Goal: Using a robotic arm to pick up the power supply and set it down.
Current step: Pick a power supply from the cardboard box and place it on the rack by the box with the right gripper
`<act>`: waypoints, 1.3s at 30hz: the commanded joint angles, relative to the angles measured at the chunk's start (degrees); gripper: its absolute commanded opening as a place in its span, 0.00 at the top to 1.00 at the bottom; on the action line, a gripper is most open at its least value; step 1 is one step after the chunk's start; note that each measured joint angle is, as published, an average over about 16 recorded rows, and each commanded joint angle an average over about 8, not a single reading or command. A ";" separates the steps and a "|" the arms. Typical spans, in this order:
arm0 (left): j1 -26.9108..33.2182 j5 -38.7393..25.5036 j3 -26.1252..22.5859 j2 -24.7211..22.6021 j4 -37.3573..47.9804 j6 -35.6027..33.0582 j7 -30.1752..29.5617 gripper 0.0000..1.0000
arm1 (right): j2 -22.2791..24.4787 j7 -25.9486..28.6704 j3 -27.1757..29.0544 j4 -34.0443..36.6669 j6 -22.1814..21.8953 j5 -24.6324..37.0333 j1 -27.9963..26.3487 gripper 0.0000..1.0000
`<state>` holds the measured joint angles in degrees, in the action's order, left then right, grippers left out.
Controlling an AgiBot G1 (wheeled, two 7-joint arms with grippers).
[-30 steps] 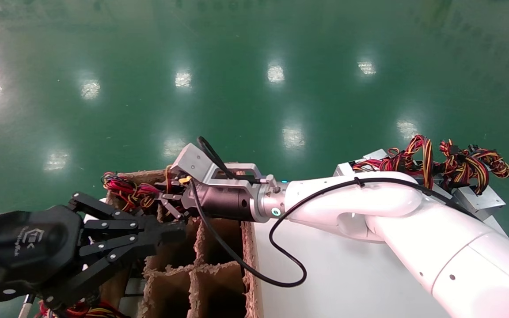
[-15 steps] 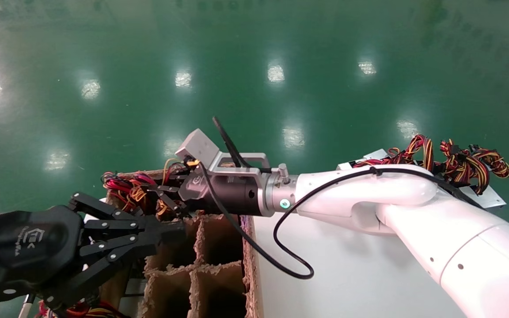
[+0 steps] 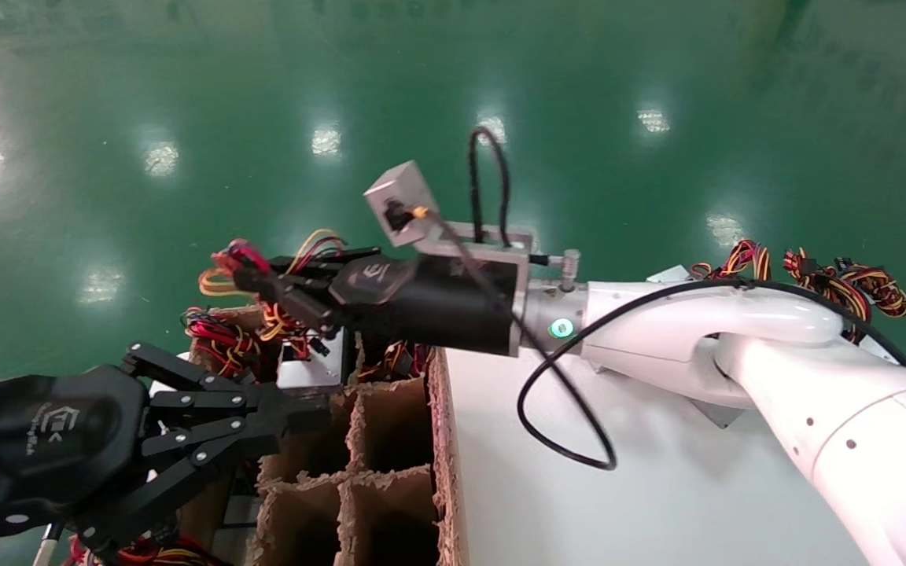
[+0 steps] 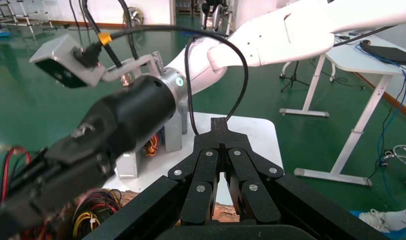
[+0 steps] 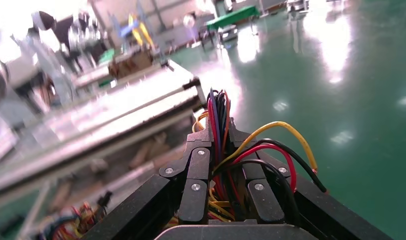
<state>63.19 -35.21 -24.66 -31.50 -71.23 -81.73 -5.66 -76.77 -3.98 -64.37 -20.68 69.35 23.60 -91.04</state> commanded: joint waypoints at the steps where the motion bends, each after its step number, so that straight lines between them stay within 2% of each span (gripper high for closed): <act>1: 0.00 0.00 0.00 0.00 0.00 0.00 0.00 1.00 | -0.06 0.92 0.73 2.06 2.18 -1.65 -0.03 1.00; 11: 0.00 0.00 0.00 0.00 0.00 0.00 0.00 1.00 | 0.64 0.35 3.39 6.98 10.53 -6.21 -2.50 1.00; 17: 0.00 0.00 0.00 0.00 0.00 0.00 0.00 1.00 | 1.37 -0.31 4.80 9.19 13.43 -8.13 -4.88 1.00; 30: 0.00 0.00 0.00 0.00 0.00 0.00 0.00 1.00 | 2.01 -1.03 6.52 11.82 14.25 -10.27 -9.50 1.00; 39: 0.00 0.00 0.00 0.00 0.00 0.00 0.00 1.00 | 5.73 -1.94 7.76 12.58 13.73 -11.59 -12.85 1.00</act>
<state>63.19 -35.21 -24.66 -31.50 -71.23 -81.73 -5.66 -70.67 -5.72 -56.72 -8.16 83.12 12.14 -103.55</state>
